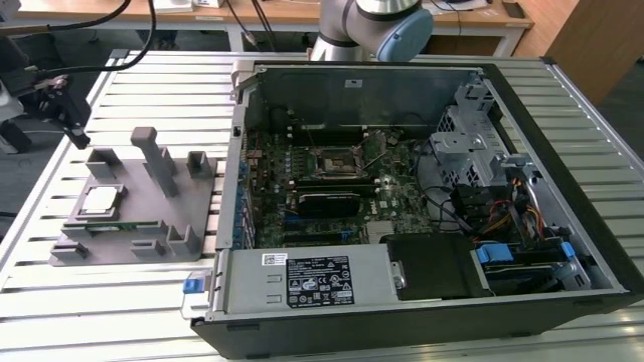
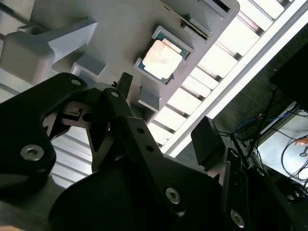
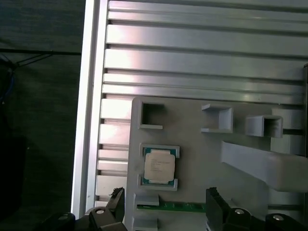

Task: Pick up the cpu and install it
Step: 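Pick up the cpu and move it towards the insertion slot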

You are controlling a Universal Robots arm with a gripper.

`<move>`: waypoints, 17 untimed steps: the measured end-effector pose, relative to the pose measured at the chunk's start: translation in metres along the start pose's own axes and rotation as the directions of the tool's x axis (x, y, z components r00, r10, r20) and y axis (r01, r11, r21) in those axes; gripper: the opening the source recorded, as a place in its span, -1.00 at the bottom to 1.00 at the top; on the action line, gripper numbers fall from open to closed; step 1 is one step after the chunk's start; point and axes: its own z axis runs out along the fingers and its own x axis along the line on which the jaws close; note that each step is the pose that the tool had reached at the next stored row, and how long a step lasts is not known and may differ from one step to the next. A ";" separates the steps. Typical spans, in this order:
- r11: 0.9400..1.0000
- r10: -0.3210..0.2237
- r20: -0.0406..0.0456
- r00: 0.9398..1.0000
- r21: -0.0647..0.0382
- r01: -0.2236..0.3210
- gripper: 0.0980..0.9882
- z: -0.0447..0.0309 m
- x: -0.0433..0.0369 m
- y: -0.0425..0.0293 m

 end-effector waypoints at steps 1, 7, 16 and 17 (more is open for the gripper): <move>1.000 0.001 0.000 1.000 0.000 -0.001 0.50 0.0017 0.0003 -0.0001; 1.000 0.003 -0.001 1.000 0.000 -0.003 0.50 0.0126 0.0019 -0.0006; 1.000 0.004 -0.002 1.000 0.000 -0.004 0.50 0.0289 0.0028 -0.0012; 1.000 0.004 -0.002 1.000 0.000 -0.004 0.50 0.0309 0.0028 -0.0013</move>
